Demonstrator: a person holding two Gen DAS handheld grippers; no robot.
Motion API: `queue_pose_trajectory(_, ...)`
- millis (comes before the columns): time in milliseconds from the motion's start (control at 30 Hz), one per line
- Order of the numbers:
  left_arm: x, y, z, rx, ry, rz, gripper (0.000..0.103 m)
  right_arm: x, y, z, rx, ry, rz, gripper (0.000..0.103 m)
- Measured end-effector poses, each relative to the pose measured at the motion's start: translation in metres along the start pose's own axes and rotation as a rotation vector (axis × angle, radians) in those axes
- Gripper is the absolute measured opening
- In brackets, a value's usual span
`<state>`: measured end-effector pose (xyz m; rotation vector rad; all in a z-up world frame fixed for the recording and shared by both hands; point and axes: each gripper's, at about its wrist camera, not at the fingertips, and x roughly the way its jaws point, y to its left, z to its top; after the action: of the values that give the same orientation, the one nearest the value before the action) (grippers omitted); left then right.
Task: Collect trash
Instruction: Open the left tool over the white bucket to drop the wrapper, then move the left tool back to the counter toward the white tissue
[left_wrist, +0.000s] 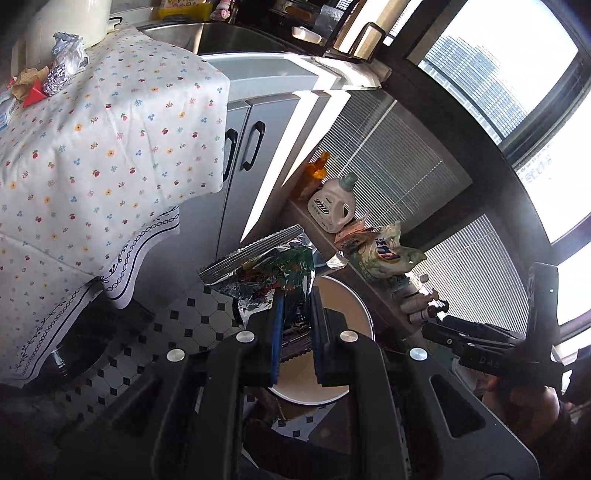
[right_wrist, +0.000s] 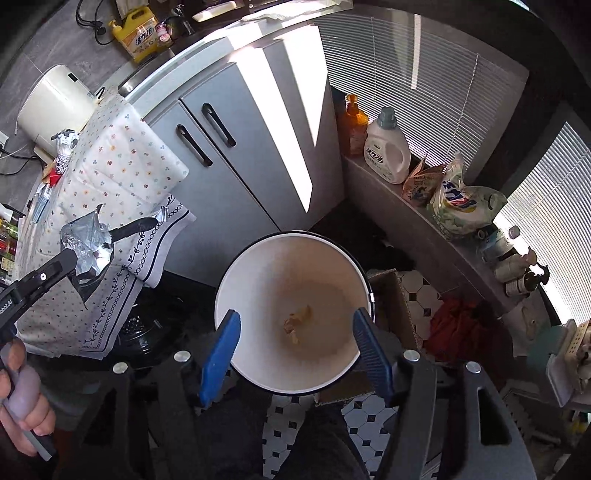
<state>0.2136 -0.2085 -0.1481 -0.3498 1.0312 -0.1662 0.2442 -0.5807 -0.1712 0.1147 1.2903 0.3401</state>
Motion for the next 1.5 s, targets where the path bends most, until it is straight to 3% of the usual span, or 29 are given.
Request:
queue_pose_trajectory(200, 0.026, -0.036, -0.005, 0.060, 0.057, -0.058, 0.013, -0.025, -0.040, -0.009, 0.069, -0.047, -0.043, 0.065)
queue_pose_trajectory(300, 0.047, -0.056, -0.009, 0.105, 0.129, -0.081, 0.017, -0.033, -0.054, -0.013, 0.101, -0.062, -0.064, 0.065)
queue_pose_trajectory(400, 0.059, -0.065, -0.012, 0.113, 0.172, -0.103, 0.035, -0.039, -0.062, -0.017, 0.127, -0.074, -0.079, 0.065)
queue_pose_trajectory(433, 0.060, -0.067, -0.011, 0.113, 0.177, -0.116, 0.052, -0.041, -0.064, -0.018, 0.135, -0.079, -0.081, 0.065)
queue_pose_trajectory(467, 0.059, -0.068, -0.010, 0.113, 0.176, -0.135, 0.060, -0.043, -0.065, -0.018, 0.143, -0.083, -0.083, 0.065)
queue_pose_trajectory(533, 0.055, -0.069, -0.006, 0.119, 0.171, -0.165, 0.063, -0.044, -0.065, -0.020, 0.157, -0.088, -0.085, 0.065)
queue_pose_trajectory(633, 0.046, -0.066, 0.003, 0.144, 0.149, -0.122, 0.065, -0.045, -0.060, -0.018, 0.168, -0.095, -0.078, 0.065)
queue_pose_trajectory(867, 0.006, -0.025, 0.030, 0.110, 0.060, -0.037, 0.079, -0.050, -0.013, 0.001, 0.127, -0.150, -0.045, 0.077)
queue_pose_trajectory(1033, -0.030, 0.016, 0.044, 0.071, -0.010, 0.010, 0.086, -0.056, 0.034, 0.022, 0.078, -0.213, -0.011, 0.096)
queue_pose_trajectory(1167, -0.059, 0.049, 0.055, 0.046, -0.081, 0.058, 0.095, -0.056, 0.077, 0.041, 0.031, -0.243, 0.033, 0.095)
queue_pose_trajectory(1500, -0.120, 0.152, 0.076, -0.091, -0.213, 0.157, 0.097, -0.058, 0.177, 0.069, -0.057, -0.319, 0.101, 0.095)
